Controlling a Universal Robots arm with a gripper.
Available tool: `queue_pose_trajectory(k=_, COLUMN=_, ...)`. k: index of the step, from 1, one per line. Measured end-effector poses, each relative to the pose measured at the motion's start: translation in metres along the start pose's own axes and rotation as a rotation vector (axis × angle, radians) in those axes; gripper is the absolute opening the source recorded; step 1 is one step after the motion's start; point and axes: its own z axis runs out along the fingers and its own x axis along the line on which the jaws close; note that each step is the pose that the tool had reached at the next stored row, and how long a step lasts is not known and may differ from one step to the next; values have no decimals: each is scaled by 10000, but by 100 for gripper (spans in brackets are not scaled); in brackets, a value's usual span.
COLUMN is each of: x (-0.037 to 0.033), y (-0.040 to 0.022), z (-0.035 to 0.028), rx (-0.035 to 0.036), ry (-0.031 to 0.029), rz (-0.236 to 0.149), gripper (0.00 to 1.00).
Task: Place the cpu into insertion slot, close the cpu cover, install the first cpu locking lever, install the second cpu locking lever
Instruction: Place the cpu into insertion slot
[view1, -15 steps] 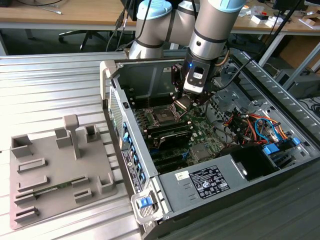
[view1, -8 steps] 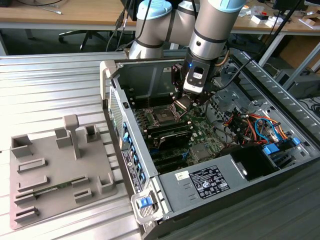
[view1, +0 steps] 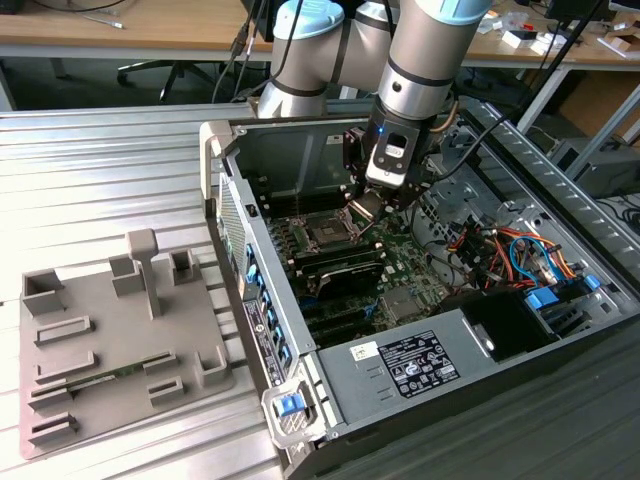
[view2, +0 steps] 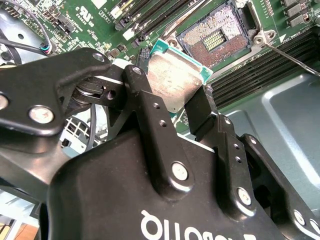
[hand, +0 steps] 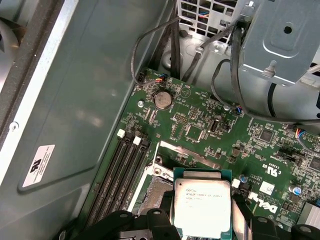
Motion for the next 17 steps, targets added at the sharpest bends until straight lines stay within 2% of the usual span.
queue_pose_trajectory(k=17, x=0, y=0, z=4, rx=1, ry=-10, rz=183, gripper=54)
